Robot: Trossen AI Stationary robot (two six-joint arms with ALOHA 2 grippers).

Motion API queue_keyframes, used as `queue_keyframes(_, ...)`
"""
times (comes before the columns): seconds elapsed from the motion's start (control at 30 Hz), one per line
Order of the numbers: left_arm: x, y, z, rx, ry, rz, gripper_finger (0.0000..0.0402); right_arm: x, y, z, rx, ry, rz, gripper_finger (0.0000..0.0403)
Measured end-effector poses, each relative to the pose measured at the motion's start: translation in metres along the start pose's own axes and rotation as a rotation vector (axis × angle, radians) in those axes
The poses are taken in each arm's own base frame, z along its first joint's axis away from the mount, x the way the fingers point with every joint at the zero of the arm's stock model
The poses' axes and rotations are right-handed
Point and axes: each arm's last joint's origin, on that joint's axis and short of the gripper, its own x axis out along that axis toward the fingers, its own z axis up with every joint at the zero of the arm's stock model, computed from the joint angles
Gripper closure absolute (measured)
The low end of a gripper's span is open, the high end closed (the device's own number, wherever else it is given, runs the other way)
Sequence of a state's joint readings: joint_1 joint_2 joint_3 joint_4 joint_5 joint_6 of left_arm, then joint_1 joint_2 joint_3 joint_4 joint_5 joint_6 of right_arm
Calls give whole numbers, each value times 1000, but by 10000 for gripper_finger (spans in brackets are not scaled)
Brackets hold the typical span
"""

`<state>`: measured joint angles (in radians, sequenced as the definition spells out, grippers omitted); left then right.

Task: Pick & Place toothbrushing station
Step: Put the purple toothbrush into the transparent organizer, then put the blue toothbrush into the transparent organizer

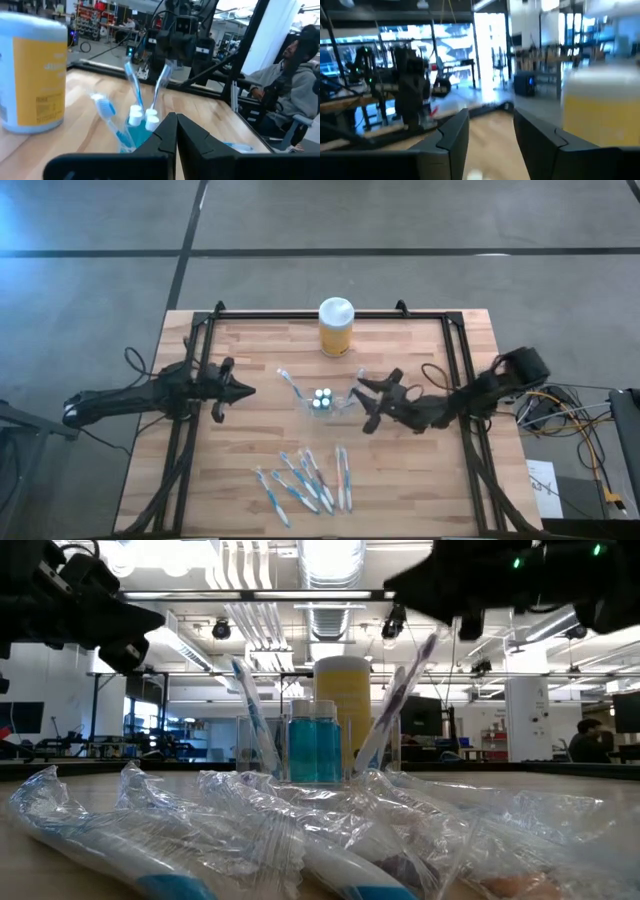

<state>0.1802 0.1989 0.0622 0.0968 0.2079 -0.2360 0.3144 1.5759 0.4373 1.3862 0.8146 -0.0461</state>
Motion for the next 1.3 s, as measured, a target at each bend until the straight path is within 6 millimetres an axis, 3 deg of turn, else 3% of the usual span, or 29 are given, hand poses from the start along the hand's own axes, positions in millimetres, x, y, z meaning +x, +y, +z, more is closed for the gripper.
queue_keyframes(0.2,-1,-4,11,-3,-20,-58,390,-13,-7,33,-90,-15,29,268)
queue_keyframes(0.43,1,-6,11,-51,17,-115,397,-24,-15,27,-110,189,121,325)
queue_keyframes(0.63,7,-3,5,-95,80,-60,399,-24,-15,25,-139,189,120,386)
queue_keyframes(0.93,11,-1,1,-120,116,-23,391,-25,-15,22,-55,224,150,394)
queue_keyframes(1.13,11,-2,1,-121,122,-49,395,-28,-8,16,133,385,287,394)
queue_keyframes(1.3,11,-2,1,-78,124,-59,396,-35,14,16,162,599,246,394)
